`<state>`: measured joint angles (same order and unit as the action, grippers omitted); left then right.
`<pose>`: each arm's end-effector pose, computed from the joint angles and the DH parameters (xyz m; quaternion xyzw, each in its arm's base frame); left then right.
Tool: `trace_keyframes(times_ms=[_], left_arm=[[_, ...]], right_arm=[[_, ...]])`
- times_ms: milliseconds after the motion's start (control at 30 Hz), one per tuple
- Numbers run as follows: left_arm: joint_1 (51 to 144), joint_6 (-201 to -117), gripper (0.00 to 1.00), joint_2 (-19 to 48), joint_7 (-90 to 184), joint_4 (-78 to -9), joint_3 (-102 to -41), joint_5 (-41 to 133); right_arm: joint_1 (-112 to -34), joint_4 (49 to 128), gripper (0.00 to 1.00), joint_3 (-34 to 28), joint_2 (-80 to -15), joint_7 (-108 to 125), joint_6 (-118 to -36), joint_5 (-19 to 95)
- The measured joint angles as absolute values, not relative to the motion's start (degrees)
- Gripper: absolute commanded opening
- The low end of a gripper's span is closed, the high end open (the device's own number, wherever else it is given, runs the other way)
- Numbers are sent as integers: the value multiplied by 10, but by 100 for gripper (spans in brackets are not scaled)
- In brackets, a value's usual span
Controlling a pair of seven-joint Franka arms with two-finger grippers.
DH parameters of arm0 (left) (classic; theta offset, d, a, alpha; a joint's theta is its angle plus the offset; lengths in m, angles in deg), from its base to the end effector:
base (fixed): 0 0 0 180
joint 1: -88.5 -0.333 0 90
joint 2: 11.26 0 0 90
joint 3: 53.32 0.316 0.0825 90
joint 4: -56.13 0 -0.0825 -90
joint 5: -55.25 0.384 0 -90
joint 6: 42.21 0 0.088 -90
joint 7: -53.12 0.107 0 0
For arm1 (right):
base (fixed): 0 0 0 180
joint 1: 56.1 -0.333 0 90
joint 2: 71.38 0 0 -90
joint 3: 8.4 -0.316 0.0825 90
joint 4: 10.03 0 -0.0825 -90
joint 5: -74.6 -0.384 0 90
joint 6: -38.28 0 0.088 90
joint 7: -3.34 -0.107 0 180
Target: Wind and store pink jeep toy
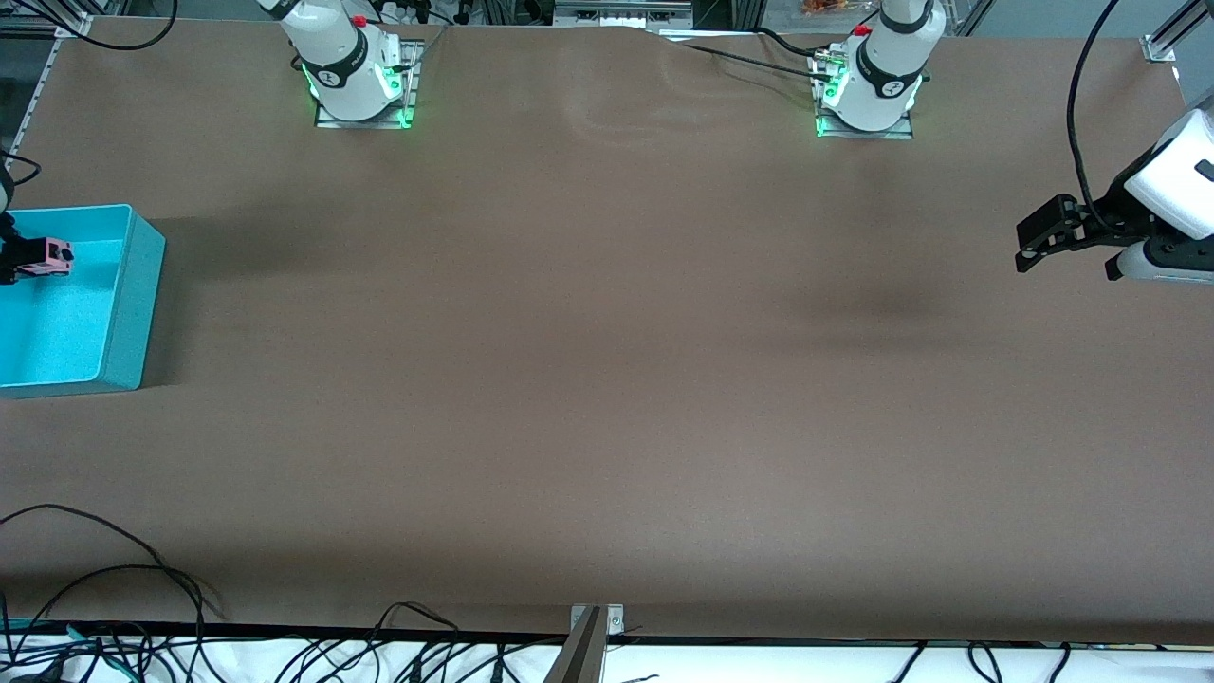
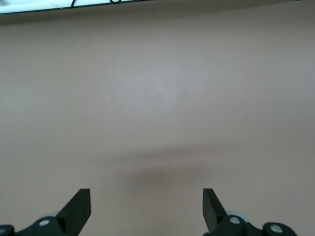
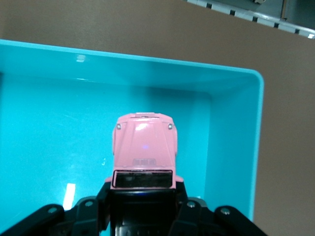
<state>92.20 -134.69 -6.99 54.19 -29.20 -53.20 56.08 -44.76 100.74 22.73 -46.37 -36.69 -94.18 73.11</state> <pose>0.5814 -0.0349 0.6247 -0.9988 0.0407 -0.0253 0.0068 0.4693 -0.4059 0.2909 0.7561 -0.6467 0.0003 0.1004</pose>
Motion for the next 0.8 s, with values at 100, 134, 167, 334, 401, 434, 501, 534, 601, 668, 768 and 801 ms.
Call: trace_keyframes(times_ms=[100, 134, 167, 334, 401, 434, 501, 534, 601, 668, 768, 801], left_arm=[[922, -1347, 100, -70, 542, -292, -532, 561], [922, -1347, 100, -70, 542, -292, -532, 561], [922, -1347, 100, -70, 542, -292, -532, 561], [922, -1347, 100, -70, 542, -291, -532, 561], [922, -1347, 100, -70, 542, -291, -532, 561], [922, -1347, 100, -70, 542, -291, -532, 561], [922, -1347, 100, -70, 542, -291, -532, 561], [922, -1347, 100, -70, 542, -291, -532, 561], [922, -1347, 100, -70, 542, -291, -532, 561], [922, -1347, 100, -70, 542, -291, -532, 561], [922, -1347, 100, -70, 542, -291, -532, 561], [922, -1347, 100, -70, 542, -291, -532, 561]], right_arm=[[-443, 1007, 25, 223, -445, -366, -951, 722], [-441, 1007, 25, 221, -439, -366, -953, 721], [-439, 1007, 25, 219, -433, -367, -955, 720], [-424, 1007, 25, 205, -405, -367, -961, 716], [-418, 1008, 26, 202, -396, -367, -966, 715], [-415, 1008, 28, 200, -393, -367, -969, 714], [-409, 1008, 34, 195, -386, -367, -974, 713], [-407, 1009, 38, 192, -384, -367, -976, 713], [-404, 1009, 46, 187, -380, -368, -980, 713], [-404, 1009, 84, 184, -376, -369, -984, 713], [-404, 1009, 100, 183, -376, -370, -986, 713], [-404, 1009, 100, 183, -377, -370, -986, 713]])
